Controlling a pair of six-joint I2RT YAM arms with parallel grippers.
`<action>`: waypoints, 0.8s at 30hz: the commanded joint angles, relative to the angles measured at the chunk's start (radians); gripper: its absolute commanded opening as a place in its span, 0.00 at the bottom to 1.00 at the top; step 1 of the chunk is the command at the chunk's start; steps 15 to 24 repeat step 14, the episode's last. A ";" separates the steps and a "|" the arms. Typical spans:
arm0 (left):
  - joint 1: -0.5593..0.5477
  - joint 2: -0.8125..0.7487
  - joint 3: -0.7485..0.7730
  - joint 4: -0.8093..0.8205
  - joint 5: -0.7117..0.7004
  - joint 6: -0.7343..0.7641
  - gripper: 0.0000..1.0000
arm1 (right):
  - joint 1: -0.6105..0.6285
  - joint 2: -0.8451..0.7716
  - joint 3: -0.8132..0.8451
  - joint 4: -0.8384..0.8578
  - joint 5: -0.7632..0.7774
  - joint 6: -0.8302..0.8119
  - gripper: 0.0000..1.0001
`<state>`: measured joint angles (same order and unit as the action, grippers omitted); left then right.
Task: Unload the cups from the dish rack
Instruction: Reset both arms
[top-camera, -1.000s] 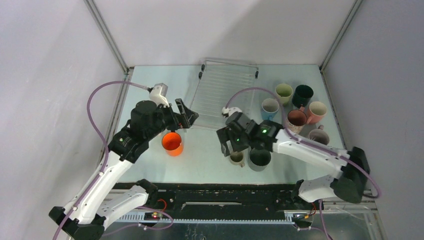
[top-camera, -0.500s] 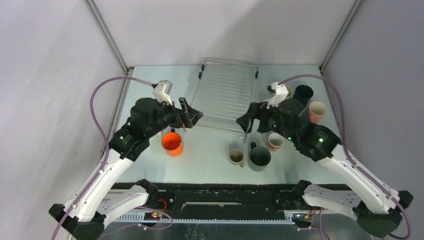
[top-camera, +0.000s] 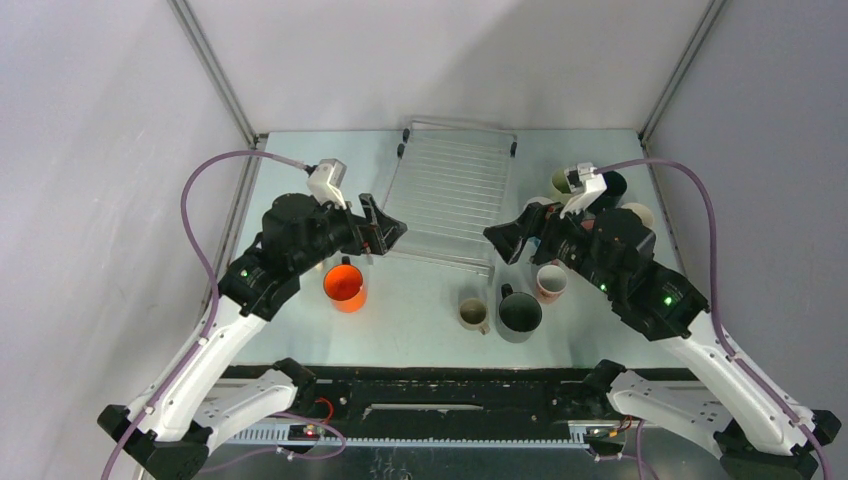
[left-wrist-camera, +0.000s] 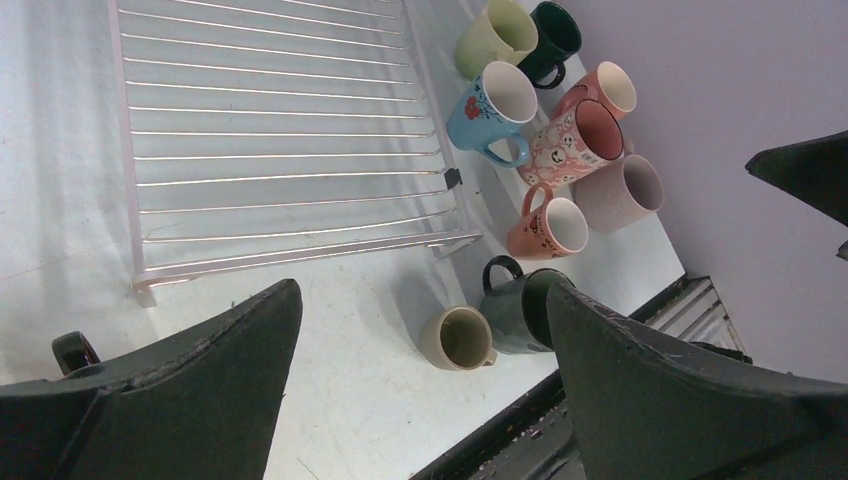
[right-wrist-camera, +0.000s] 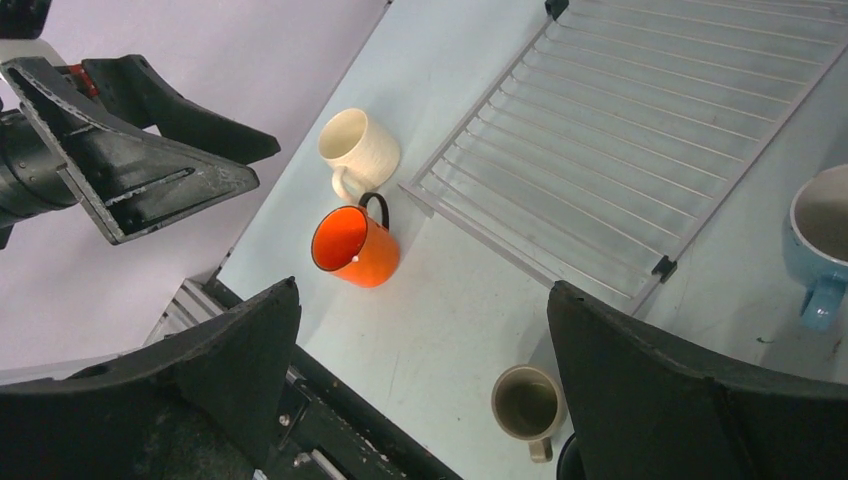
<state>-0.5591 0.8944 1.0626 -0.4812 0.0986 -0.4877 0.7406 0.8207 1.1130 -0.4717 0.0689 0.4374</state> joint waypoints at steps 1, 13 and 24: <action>-0.007 -0.010 0.058 0.013 -0.018 0.029 1.00 | -0.003 -0.006 -0.008 0.039 -0.007 0.018 1.00; -0.007 -0.016 0.056 0.008 -0.012 0.042 1.00 | -0.003 0.000 -0.008 0.044 -0.014 0.017 1.00; -0.007 -0.018 0.056 0.009 -0.014 0.044 1.00 | -0.003 0.000 -0.008 0.045 -0.014 0.018 1.00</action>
